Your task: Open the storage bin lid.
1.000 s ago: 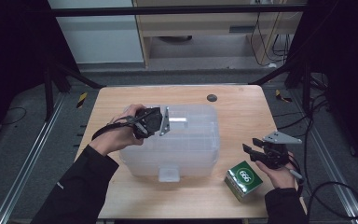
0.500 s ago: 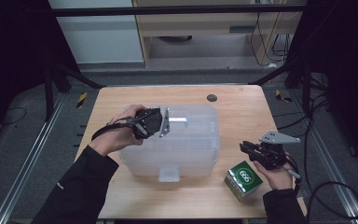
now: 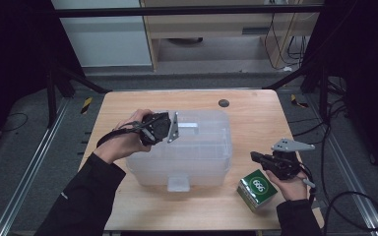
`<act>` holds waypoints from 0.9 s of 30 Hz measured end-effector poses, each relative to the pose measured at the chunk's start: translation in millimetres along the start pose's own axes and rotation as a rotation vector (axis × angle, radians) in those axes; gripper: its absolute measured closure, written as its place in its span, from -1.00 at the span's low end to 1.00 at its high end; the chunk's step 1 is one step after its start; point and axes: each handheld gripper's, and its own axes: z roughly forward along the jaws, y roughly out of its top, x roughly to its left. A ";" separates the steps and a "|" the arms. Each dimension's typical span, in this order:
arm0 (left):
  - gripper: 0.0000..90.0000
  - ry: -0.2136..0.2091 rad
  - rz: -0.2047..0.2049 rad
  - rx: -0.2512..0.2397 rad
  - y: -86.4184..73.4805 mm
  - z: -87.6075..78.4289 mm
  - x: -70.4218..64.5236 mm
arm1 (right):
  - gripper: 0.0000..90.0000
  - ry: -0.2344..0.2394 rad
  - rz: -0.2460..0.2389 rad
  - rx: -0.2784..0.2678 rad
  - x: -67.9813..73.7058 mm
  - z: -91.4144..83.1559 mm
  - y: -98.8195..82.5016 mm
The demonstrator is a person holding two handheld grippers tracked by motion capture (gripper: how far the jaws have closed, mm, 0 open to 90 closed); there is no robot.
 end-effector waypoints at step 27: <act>0.57 0.072 -0.101 -0.022 -2.1 3.4 26.0 | 1.00 0.071 0.001 0.002 8.0 2.0 1.2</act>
